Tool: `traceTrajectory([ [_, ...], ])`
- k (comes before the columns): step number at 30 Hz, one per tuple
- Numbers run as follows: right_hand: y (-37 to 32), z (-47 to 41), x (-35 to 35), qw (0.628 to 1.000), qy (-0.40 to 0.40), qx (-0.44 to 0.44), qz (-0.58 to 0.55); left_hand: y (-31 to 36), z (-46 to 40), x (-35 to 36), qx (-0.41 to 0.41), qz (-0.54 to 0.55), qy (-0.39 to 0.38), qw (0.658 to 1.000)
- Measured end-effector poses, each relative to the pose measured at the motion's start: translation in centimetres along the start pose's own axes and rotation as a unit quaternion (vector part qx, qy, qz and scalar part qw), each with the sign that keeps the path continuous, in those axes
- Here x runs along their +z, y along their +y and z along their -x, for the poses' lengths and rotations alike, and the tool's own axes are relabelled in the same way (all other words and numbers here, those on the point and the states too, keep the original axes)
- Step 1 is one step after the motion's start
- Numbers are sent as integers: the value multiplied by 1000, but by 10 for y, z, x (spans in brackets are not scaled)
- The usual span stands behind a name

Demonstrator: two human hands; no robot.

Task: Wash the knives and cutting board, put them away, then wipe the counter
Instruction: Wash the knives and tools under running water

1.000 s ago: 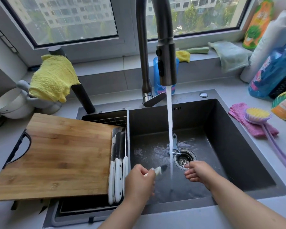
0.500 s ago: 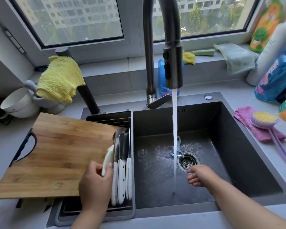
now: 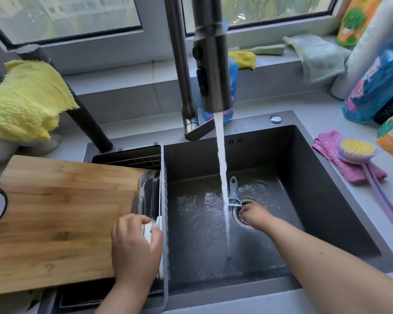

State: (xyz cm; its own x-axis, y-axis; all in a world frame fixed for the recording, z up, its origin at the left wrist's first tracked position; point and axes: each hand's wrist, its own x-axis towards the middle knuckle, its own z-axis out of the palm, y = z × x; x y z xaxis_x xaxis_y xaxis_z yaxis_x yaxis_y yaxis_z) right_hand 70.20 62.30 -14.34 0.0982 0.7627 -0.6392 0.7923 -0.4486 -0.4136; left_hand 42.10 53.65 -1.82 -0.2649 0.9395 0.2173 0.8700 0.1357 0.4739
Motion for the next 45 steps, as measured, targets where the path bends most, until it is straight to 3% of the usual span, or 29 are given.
traceTrajectory([
  [5, 11, -33, 12, 986, -21, -51, 158, 22, 1, 28, 76, 76, -79, 991],
  [9, 5, -41, 14, 963, -40, -69, 257, 29, 4, 43, 98, 69, -118, 986],
  [15, -1, -37, 17, 955, 0, -93, 282, 31, 2, 51, 103, 64, -131, 984],
  [19, -7, -20, -3, 976, 29, -151, 155, 40, 2, 52, 95, 70, -143, 983],
  [23, -21, 30, -30, 990, 50, -95, -97, 56, 2, 57, 44, 111, -190, 974],
  [26, -24, 71, -21, 940, -22, 2, -341, 64, 4, 70, -7, 81, -295, 952],
  [28, -25, 91, -6, 897, -88, 68, -427, 64, 10, 84, -22, 51, -371, 927],
  [32, -30, 104, 9, 837, -132, 121, -517, 69, 23, 95, -65, 64, -492, 866],
  [35, -33, 102, 6, 818, -135, 131, -544, 71, 26, 95, -71, 107, -534, 836],
  [40, -34, 101, 8, 796, -118, 122, -582, 57, 26, 101, -80, 98, -502, 856],
  [45, -31, 99, 18, 815, -112, 100, -560, 46, 24, 104, -98, 129, -482, 861],
])
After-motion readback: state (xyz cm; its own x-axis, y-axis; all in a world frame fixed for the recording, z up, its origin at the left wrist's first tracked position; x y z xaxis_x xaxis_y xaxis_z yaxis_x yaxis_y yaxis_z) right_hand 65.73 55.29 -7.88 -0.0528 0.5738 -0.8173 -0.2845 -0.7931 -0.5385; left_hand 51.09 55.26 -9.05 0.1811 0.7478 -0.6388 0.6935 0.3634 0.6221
